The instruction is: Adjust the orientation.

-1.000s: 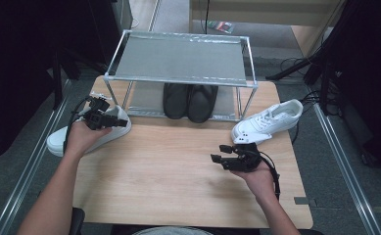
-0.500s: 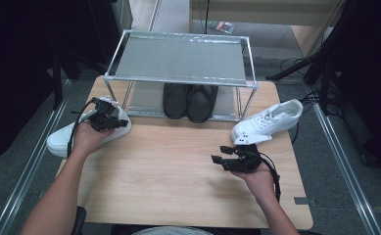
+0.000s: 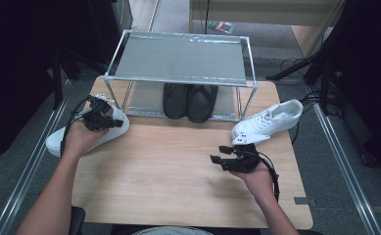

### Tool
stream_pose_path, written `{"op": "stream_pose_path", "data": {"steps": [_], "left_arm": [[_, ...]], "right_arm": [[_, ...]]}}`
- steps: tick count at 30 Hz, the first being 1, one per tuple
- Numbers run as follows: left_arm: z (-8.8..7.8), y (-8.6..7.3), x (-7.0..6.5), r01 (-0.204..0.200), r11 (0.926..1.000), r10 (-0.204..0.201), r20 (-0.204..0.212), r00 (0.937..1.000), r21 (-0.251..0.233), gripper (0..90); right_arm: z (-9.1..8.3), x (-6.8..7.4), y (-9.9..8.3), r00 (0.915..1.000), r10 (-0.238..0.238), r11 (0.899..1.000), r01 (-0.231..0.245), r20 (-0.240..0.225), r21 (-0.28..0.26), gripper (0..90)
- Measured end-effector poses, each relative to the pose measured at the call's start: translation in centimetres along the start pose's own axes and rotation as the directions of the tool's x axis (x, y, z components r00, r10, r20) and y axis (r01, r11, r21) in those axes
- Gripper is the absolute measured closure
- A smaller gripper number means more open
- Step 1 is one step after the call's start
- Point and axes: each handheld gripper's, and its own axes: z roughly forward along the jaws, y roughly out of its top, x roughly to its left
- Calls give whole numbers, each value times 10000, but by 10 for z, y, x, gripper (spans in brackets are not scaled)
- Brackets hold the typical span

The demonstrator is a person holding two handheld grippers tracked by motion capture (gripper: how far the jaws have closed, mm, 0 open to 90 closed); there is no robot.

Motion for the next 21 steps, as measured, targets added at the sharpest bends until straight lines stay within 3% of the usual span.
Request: {"op": "stream_pose_path", "data": {"steps": [6, 10, 16, 21], "left_arm": [[-13, 1, -11, -119, 9999, 118, -224, 9997, -52, 824], [-23, 3, -24, -349, 9994, 349, -35, 9994, 17, 827], [-26, 8, -59, -1153, 9923, 1155, -1, 9933, 460, 828], [-26, 14, -89, -1689, 9850, 1684, 164, 9856, 342, 829]], "right_arm": [[4, 0, 3, 9999, -77, 10000, 78, -95, 45, 468], [9, 0, 6, 9996, -159, 9998, 161, -219, 110, 468], [17, 3, 11, 9986, -285, 9993, 296, -444, 235, 468], [22, 4, 15, 9975, -394, 9986, 413, -585, 320, 468]]}}
